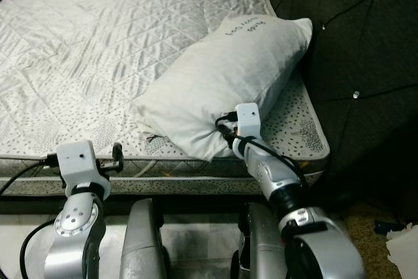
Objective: Clean up the room
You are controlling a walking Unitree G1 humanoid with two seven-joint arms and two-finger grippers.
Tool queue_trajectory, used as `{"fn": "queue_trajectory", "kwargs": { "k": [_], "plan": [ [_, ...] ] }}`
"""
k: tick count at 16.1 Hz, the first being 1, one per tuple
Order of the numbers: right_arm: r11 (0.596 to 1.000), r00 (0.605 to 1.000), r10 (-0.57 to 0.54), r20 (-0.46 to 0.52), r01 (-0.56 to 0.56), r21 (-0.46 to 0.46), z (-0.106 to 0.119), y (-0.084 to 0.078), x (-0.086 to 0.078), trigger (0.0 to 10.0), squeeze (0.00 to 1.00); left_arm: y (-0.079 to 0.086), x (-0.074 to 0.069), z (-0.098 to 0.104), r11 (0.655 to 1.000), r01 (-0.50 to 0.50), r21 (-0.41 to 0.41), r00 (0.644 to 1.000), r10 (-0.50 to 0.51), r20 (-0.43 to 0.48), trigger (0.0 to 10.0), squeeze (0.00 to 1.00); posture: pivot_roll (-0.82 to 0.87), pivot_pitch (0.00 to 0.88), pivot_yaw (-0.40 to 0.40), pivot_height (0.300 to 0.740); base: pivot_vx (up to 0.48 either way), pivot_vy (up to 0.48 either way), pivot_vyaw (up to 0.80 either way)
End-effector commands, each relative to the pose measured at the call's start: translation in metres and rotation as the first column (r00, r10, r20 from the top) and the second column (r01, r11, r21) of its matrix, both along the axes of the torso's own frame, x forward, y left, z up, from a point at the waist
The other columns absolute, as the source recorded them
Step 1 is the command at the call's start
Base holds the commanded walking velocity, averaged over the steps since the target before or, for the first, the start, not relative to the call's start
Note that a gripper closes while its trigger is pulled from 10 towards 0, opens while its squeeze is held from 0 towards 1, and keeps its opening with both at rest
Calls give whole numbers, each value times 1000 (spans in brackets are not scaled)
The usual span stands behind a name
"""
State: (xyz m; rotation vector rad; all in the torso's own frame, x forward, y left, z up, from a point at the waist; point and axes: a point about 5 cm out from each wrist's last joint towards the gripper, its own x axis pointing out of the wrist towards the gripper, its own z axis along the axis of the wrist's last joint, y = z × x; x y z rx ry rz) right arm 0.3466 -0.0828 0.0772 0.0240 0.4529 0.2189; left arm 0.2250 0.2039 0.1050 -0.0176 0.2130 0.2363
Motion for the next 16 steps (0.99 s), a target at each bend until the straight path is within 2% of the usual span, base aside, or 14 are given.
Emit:
{"fn": "queue_trajectory", "kwargs": {
  "k": [1, 2, 4, 5, 7, 9, 14, 15, 16],
  "plan": [
    [998, 996, -60, 64, 62, -16, 13, -14, 12, 0, 0, 3, 0, -3, 1000, -10, 4, 1000, 10, -15, 10000, 0, 22, 61, -12, 586, 0, 0, 0],
    [996, 992, -82, 95, 85, -34, 21, -25, 21, 0, 0, 1, 3, -2, 1000, -6, 4, 1000, 6, -9, 10000, 0, 25, 55, -13, 586, 0, 0, 0],
    [993, 987, -101, 121, 108, -51, 28, -37, 28, 0, 0, 1, 5, -2, 1000, -4, 4, 1000, 4, -6, 10000, 0, 28, 48, -14, 586, 0, 0, 0],
    [985, 976, -149, 157, 161, -67, 42, -59, 39, 0, 0, 1, 6, -1, 1000, -4, 6, 1000, 4, -3, 10000, 0, 29, 41, -17, 586, 0, 0, 0],
    [977, 966, -172, 193, 192, -90, 56, -77, 46, 0, 0, 3, 7, -1, 1000, -6, 10, 1000, 6, 0, 10000, 0, 28, 32, -20, 586, 0, 0, 0],
    [957, 943, -224, 244, 261, -130, 75, -107, 53, 0, 0, 3, 9, -1, 1000, -11, 20, 1000, 11, 6, 10000, 0, 29, 16, -21, 586, 0, 0, 0],
    [886, 867, -353, 351, 431, -173, 124, -175, 54, 0, 0, 3, 15, 0, 999, -7, 37, 1000, 6, 21, 10000, 0, 30, 0, -12, 586, 0, 0, 0],
    [882, 862, -368, 350, 443, -163, 126, -179, 54, 0, 0, 3, 16, 1, 999, -8, 38, 1000, 7, 23, 10000, 0, 30, 0, -12, 586, 0, 0, 0],
    [866, 845, -401, 354, 476, -154, 131, -191, 51, 0, 0, 3, 17, 2, 999, -9, 42, 1000, 8, 28, 10000, 0, 36, 0, -13, 586, 0, 0, 0]
  ]
}}
